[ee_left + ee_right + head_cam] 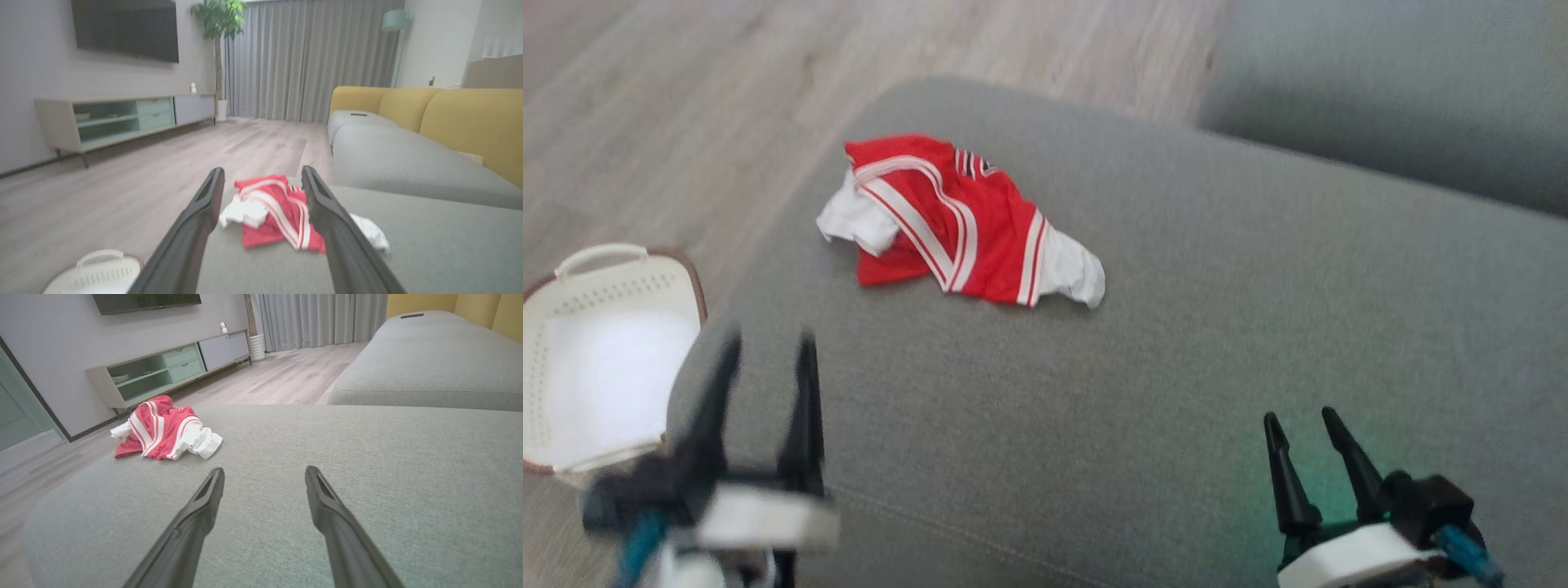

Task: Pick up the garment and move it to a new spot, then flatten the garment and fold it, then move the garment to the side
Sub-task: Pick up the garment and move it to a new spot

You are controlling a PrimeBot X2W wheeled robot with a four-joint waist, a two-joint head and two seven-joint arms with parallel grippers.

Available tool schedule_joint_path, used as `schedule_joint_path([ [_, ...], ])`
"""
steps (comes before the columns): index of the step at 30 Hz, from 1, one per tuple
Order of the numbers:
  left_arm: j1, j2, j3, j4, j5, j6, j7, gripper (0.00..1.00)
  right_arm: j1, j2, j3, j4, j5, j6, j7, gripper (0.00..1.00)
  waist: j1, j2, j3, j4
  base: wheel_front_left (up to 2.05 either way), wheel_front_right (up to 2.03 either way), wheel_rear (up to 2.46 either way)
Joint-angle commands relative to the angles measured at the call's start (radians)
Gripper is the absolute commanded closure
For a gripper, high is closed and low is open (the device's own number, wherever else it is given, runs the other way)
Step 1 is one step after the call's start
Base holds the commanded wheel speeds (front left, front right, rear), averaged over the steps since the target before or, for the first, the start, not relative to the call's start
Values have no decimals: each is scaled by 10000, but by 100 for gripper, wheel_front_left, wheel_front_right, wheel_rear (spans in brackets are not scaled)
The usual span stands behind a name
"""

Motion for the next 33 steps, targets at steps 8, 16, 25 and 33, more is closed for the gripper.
schedule_joint_path([
  [8,-4976,1176,586,482,518,-446,-51,0,-1383,-629,-124,-562,-715,39,-109,0,0,0,2382,-388,0,0,0],
  [16,-9084,1629,708,5202,-278,-693,314,0,-2446,-1381,-202,-880,-1051,39,-104,0,0,0,4239,-655,0,0,0],
  [25,-11755,1626,876,9819,-1873,-818,2170,0,-3159,-1918,-177,-1522,-1235,39,264,0,0,0,5621,-923,0,0,0],
  [33,-12252,1604,374,11923,-2535,-829,3017,0,-3246,-1983,-265,-1972,-1261,39,422,0,0,0,6055,-1131,0,0,0],
])
